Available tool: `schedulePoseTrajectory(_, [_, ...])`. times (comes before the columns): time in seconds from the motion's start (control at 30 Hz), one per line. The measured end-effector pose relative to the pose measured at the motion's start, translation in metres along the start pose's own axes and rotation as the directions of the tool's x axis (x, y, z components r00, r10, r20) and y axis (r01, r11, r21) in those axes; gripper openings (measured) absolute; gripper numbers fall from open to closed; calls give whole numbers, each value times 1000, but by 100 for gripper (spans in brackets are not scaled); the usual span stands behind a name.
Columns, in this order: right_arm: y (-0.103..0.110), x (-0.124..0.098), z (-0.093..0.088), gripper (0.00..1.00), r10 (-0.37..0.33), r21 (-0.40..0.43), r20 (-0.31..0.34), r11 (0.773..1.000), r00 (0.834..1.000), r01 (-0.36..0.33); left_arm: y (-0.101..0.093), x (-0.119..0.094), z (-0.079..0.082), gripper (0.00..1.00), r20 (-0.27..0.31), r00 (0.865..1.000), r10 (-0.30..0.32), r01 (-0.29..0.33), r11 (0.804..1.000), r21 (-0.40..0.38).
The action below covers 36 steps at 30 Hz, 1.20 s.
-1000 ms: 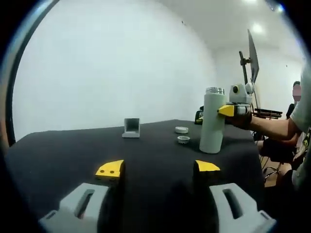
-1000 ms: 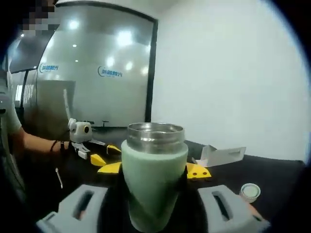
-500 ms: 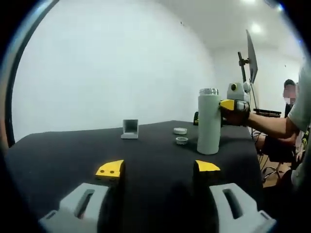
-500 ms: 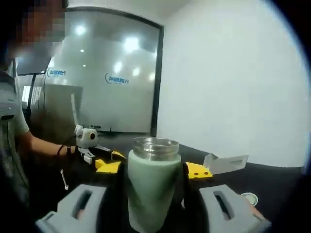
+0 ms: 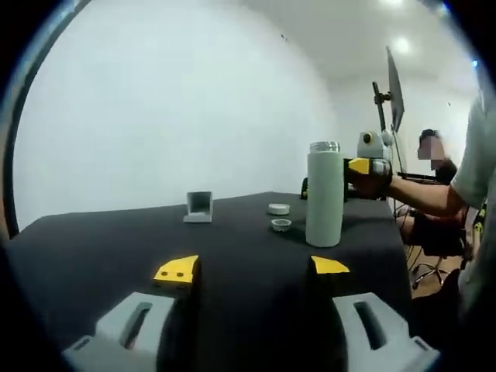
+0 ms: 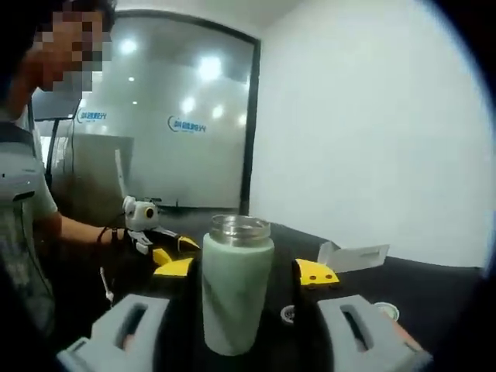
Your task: Assemble the cup parts correctly, then place the assembled cup into the box.
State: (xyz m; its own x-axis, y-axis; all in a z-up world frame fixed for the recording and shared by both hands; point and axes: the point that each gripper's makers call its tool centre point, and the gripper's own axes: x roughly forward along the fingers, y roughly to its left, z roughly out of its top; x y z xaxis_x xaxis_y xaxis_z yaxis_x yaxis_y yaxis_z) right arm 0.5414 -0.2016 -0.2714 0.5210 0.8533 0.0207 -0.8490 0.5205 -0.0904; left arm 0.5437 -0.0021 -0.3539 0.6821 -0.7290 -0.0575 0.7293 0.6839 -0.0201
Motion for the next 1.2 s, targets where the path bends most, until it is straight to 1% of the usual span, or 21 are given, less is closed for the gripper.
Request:
schedulePoseTrajectory(0.03, [0,-3,-1,46,1,3,-2,1000,1000,-1,1,3,5,50,11,1000,-17,17,1000,-9])
schedulePoseTrajectory(0.1, [-3,-10,-3,45,1,9,-8,1000,1000,-1,1,10,17,49,12,999,-45,45,999,-10])
schedulePoseTrajectory(0.13, [-4,-12,-4,44,3,15,-12,1000,1000,-3,1,14,23,49,11,998,-62,62,998,0])
schedulePoseTrajectory(0.2, [-10,-18,-7,43,2,26,-16,1000,1000,-2,6,24,28,48,-3,995,-96,96,995,32])
schedulePoseTrajectory(0.3, [-27,-26,-15,42,-20,53,-27,998,999,22,9,34,38,46,-5,993,-122,122,990,68])
schedulePoseTrajectory(0.4, [-46,-31,-26,40,-50,69,-38,996,998,53,12,43,46,46,39,989,-143,141,989,46])
schedulePoseTrajectory(0.47, [-57,-32,-35,40,-59,68,-58,996,997,63,17,46,44,46,46,989,-140,139,990,29])
schedulePoseTrajectory(0.57, [-73,-29,-51,40,-51,78,-91,995,995,58,22,50,37,46,45,992,-121,121,992,23])
schedulePoseTrajectory(0.6, [-76,-26,-57,40,-40,84,-101,995,994,49,23,51,35,46,46,992,-118,117,993,16])
schedulePoseTrajectory(0.67, [-78,-18,-73,40,-1,83,-162,996,987,15,27,55,30,46,44,993,-113,113,994,11])
schedulePoseTrajectory(0.77, [-85,-4,-85,38,17,82,-185,997,983,-2,33,57,27,46,68,994,-89,90,996,-20])
schedulePoseTrajectory(0.83, [-88,6,-89,37,33,81,-191,997,981,-18,36,58,21,46,71,994,-84,87,996,-31])
schedulePoseTrajectory(0.9, [-88,13,-94,36,59,92,-207,995,977,-41,38,61,17,46,40,996,-80,81,997,-17])
schedulePoseTrajectory(0.97, [-90,20,-98,36,75,87,-225,995,971,-57,36,63,20,46,30,995,-90,90,996,-10])
schedulePoseTrajectory(1.0, [-90,22,-100,36,79,79,-237,995,968,-62,35,64,22,46,27,994,-105,105,994,-7])
schedulePoseTrajectory(1.07, [-89,26,-103,36,90,73,-250,995,964,-74,37,67,23,46,15,992,-122,122,992,4])
schedulePoseTrajectory(1.1, [-88,28,-104,36,99,75,-256,994,961,-83,39,68,22,46,-4,991,-131,131,991,14])
schedulePoseTrajectory(1.2, [-87,35,-110,36,119,73,-271,992,955,-103,46,74,19,46,-20,990,-139,139,990,12])
